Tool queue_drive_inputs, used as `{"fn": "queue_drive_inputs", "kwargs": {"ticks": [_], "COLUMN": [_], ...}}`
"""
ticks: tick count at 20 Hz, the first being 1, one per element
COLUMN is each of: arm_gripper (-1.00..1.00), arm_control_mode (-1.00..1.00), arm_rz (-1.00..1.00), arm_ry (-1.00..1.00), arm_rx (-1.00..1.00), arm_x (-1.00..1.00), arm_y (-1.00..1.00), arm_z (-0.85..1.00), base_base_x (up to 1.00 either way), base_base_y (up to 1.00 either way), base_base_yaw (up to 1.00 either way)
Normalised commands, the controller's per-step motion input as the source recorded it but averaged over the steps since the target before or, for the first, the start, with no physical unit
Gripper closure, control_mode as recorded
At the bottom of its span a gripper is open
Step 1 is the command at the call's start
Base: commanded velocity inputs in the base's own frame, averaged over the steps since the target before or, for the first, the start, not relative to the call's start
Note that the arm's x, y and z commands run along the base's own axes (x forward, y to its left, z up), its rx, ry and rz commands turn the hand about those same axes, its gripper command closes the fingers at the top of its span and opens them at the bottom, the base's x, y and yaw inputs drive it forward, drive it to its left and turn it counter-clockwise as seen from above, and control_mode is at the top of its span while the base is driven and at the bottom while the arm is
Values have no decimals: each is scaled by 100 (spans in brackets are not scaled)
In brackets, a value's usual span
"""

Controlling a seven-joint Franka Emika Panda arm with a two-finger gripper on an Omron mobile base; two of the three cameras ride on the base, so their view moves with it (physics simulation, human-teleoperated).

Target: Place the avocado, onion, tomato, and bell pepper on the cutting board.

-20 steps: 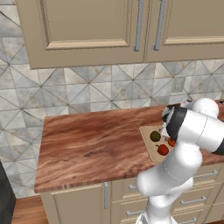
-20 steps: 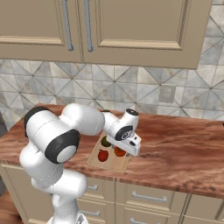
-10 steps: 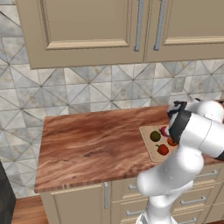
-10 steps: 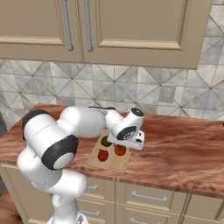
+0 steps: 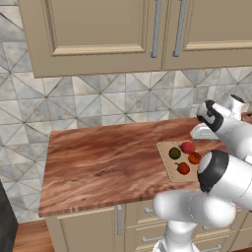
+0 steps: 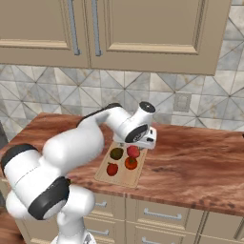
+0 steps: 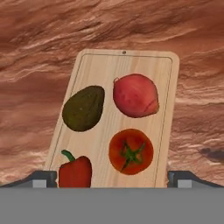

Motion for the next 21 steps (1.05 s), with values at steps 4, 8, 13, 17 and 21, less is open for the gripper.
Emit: {"fn": "queue_drive_inputs", "kwargs": {"ticks": [4,8,13,17,21], "arm_gripper": [-100,-100,-100,-100,-100], "arm_control_mode": [-100,-100,-100,-100,-100], "arm_rz": [0,0,0,0,0], "arm_ry": [-26,-44,-34,-20,-15], "arm_rx": [-5,-12,-16,-20,-27], "arm_x": [-87,-100,-99,-84,-69], "arm_y": [72,94,100,100,100], "arm_z": [68,37,41,51,43], "base_base_x": [0,0,0,0,0], "base_base_y": [0,0,0,0,0], "base_base_yaw": [0,0,0,0,0]}}
